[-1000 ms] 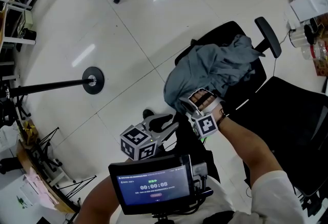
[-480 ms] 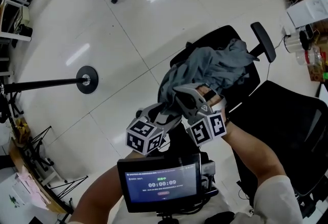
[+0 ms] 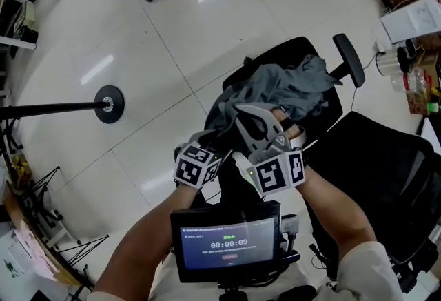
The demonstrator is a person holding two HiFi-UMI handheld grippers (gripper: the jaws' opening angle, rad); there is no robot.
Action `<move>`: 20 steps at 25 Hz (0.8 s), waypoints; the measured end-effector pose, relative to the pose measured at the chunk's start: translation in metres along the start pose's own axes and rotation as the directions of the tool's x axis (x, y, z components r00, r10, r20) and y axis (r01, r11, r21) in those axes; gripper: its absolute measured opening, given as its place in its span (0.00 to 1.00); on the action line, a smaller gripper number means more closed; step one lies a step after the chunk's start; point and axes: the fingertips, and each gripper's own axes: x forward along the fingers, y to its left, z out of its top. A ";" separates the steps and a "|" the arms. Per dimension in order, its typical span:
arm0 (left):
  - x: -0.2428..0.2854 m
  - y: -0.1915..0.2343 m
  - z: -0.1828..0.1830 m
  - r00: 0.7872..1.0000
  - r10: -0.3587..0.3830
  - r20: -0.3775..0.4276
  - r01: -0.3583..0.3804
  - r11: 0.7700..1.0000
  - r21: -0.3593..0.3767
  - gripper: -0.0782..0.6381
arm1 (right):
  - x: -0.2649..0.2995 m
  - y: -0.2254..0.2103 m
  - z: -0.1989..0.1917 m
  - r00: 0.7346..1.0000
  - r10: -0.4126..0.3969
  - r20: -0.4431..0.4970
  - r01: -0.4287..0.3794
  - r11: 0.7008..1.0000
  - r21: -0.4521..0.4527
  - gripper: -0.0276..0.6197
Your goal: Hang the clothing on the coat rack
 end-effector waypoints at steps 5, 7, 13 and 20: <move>0.007 0.003 -0.006 0.998 -0.041 -0.051 0.049 0.984 0.170 0.45 | -0.012 -0.026 -0.003 0.993 -0.110 -0.031 0.112 0.992 0.060 0.05; 0.013 0.002 -0.013 0.994 -0.056 -0.094 0.077 0.968 0.240 0.48 | -0.021 -0.036 -0.003 0.988 -0.152 -0.039 0.155 0.985 0.079 0.05; 0.022 0.001 -0.037 0.975 -0.062 -0.214 0.147 0.901 0.408 0.48 | -0.059 -0.074 0.006 0.956 -0.291 -0.040 0.294 0.948 0.122 0.05; 0.023 0.002 -0.014 0.984 -0.039 -0.173 0.124 0.852 0.509 0.13 | -0.099 -0.094 0.007 0.925 -0.376 -0.056 0.380 0.913 0.149 0.05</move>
